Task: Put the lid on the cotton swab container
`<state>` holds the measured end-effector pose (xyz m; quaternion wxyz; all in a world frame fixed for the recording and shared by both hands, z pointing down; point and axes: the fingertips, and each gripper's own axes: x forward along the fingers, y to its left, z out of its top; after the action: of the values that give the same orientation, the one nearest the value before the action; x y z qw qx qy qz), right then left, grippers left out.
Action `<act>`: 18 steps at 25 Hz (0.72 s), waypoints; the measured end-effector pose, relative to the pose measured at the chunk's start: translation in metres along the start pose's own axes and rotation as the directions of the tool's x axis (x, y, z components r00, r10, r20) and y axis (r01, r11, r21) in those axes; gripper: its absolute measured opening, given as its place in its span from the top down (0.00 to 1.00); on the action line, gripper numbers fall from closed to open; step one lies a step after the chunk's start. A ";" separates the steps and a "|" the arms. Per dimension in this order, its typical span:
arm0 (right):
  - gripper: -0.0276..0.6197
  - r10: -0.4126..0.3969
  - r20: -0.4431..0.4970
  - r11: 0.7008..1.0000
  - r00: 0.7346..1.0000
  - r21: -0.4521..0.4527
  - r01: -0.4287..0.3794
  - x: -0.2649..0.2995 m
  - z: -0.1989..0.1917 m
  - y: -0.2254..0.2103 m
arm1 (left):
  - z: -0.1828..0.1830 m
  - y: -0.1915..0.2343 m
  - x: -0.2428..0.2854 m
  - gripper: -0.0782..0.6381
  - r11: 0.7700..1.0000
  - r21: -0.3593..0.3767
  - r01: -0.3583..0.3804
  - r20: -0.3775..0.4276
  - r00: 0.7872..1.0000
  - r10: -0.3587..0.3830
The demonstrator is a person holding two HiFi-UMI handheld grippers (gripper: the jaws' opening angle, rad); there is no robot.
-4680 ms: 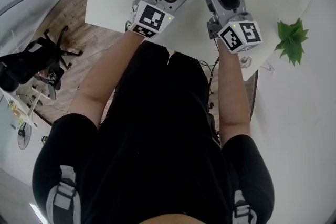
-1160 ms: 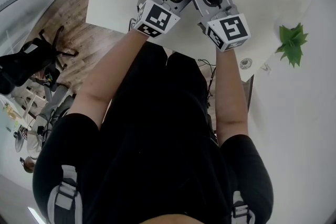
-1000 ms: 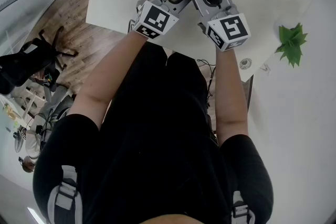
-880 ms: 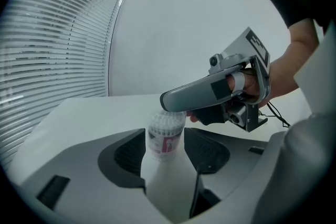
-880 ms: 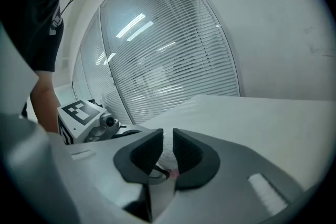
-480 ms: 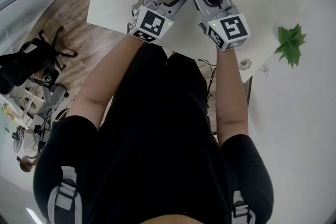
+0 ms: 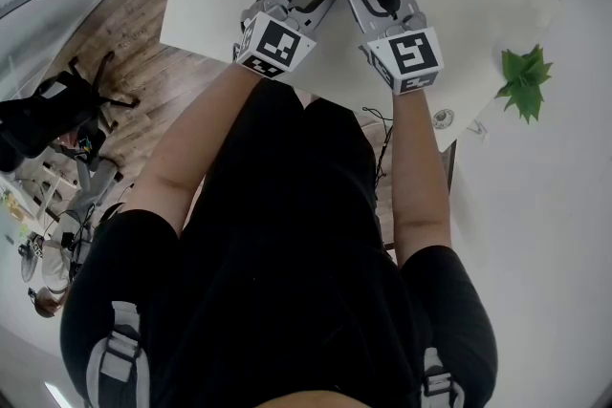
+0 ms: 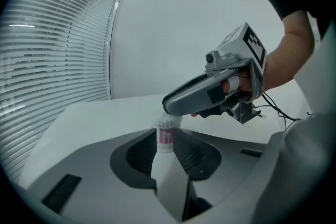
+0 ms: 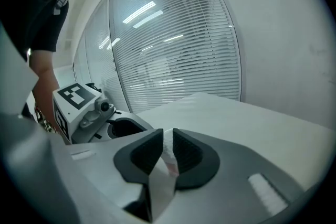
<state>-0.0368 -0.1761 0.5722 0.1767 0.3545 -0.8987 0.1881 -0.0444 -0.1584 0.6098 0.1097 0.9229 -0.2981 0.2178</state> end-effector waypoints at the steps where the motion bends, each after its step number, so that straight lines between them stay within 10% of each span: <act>1: 0.86 -0.013 -0.013 1.000 1.000 -0.025 0.012 0.001 0.000 0.000 | 0.000 0.000 -0.001 0.75 1.000 0.000 0.000 -0.003 1.000 0.000; 9: 0.86 -0.064 -0.042 0.996 0.997 -0.072 0.061 0.005 0.002 0.004 | 0.006 -0.003 -0.028 0.74 1.000 -0.003 0.007 -0.020 1.000 -0.007; 14: 0.86 -0.050 0.074 0.982 0.996 0.186 0.036 -0.018 0.020 -0.006 | 0.031 -0.004 -0.054 0.74 1.000 -0.001 0.000 0.001 1.000 0.000; 18: 0.86 -0.061 0.163 0.979 0.985 0.204 0.027 -0.055 0.049 -0.001 | 0.062 -0.004 -0.079 0.78 1.000 0.006 -0.003 0.046 0.999 0.003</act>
<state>-0.0078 -0.1679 0.5053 0.0675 0.4050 -0.8787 0.2434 -0.0788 -0.1361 0.5174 0.0994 0.9275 -0.3013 0.1975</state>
